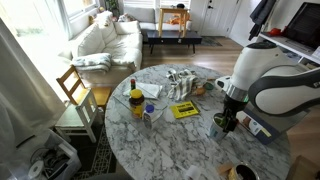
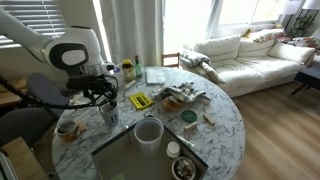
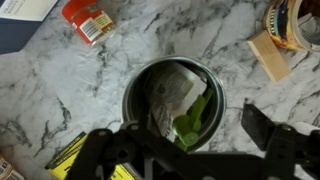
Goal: Remove the two drips from the grey cup, put them on table and then put the grey cup in the whitish cup
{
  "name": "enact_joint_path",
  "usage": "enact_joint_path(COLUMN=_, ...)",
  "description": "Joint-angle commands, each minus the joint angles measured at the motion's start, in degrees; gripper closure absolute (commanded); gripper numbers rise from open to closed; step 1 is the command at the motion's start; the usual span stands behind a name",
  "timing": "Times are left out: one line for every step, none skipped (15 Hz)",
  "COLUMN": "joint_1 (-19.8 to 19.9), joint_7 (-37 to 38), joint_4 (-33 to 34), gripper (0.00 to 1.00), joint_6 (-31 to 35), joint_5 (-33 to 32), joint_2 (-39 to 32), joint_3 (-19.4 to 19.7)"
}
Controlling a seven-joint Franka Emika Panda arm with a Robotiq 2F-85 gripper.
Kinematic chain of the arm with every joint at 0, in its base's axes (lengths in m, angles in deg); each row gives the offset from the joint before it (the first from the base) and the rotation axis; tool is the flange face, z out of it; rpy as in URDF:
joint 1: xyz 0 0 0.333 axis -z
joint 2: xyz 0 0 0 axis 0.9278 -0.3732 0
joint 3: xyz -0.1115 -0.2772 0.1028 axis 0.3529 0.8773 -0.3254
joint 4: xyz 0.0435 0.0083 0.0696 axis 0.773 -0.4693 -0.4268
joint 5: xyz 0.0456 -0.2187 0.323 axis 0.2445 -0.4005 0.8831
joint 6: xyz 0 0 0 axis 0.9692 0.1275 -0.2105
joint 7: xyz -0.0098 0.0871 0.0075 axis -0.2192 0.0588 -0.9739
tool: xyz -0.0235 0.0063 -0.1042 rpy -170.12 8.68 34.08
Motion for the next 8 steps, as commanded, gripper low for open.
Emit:
enact_joint_path(joint_1=0.5, joint_7=-1.4, joint_4=-0.6, gripper=0.15, joint_6=1.0, joint_5=-0.1, joint_2=0.7, joint_3=0.2)
enact_joint_path(joint_1=0.6, joint_7=-1.4, joint_4=-0.5, gripper=0.14, joint_6=1.0, joint_5=-0.1, joint_2=0.8, joint_3=0.2)
enact_joint_path(joint_1=0.6, joint_7=-1.4, joint_4=-0.5, gripper=0.19, joint_6=1.0, joint_5=-0.1, joint_2=0.8, joint_3=0.2)
enact_joint_path(joint_1=0.7, joint_7=-1.4, joint_4=-0.4, gripper=0.20, joint_6=1.0, joint_5=-0.1, joint_2=0.8, joint_3=0.3)
enact_joint_path(joint_1=0.7, joint_7=-1.4, joint_4=-0.4, gripper=0.24, joint_6=1.0, joint_5=-0.1, joint_2=0.8, joint_3=0.3)
enact_joint_path(joint_1=0.8, joint_7=-1.5, joint_4=-0.4, gripper=0.34, joint_6=1.0, joint_5=0.0, joint_2=0.8, joint_3=0.3)
enact_joint_path(joint_1=0.8, joint_7=-1.5, joint_4=-0.3, gripper=0.34, joint_6=1.0, joint_5=0.0, joint_2=0.8, joint_3=0.4)
enact_joint_path(joint_1=0.9, joint_7=-1.5, joint_4=-0.2, gripper=0.38, joint_6=1.0, joint_5=0.0, joint_2=0.7, joint_3=0.4)
